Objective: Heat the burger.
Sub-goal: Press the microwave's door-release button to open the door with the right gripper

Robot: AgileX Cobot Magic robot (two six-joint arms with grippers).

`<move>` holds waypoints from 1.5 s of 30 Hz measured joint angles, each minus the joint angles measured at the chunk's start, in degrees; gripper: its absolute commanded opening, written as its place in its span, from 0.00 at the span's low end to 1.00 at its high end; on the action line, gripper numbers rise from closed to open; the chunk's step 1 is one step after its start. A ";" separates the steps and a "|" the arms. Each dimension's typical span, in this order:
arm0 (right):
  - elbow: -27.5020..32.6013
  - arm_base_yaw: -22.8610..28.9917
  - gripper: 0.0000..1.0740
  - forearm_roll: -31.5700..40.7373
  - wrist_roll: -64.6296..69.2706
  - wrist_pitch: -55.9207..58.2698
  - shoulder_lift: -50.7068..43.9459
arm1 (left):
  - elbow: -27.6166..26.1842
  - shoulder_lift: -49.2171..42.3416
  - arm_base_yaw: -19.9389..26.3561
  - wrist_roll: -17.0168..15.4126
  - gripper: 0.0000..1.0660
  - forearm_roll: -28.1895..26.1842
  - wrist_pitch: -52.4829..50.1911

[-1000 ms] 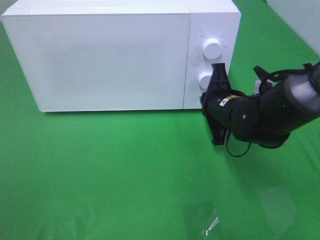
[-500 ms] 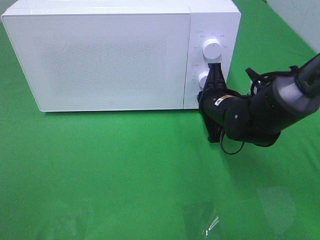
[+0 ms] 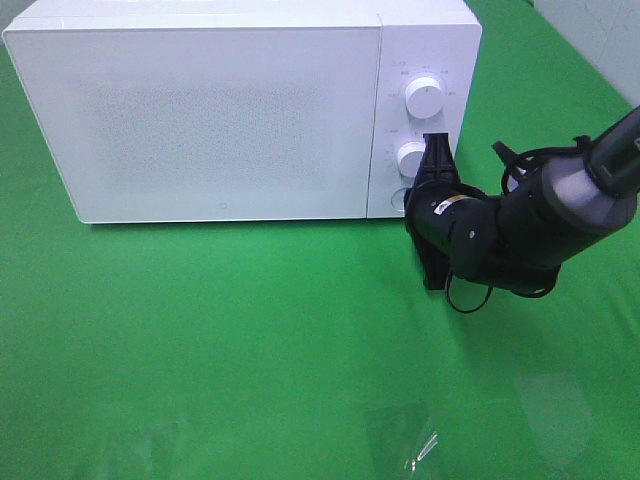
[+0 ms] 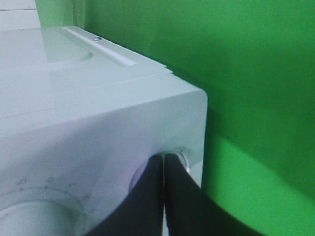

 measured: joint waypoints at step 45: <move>-3.78 0.11 0.00 -0.69 0.40 -2.18 3.61 | 0.00 0.00 0.00 0.00 0.94 0.00 -0.06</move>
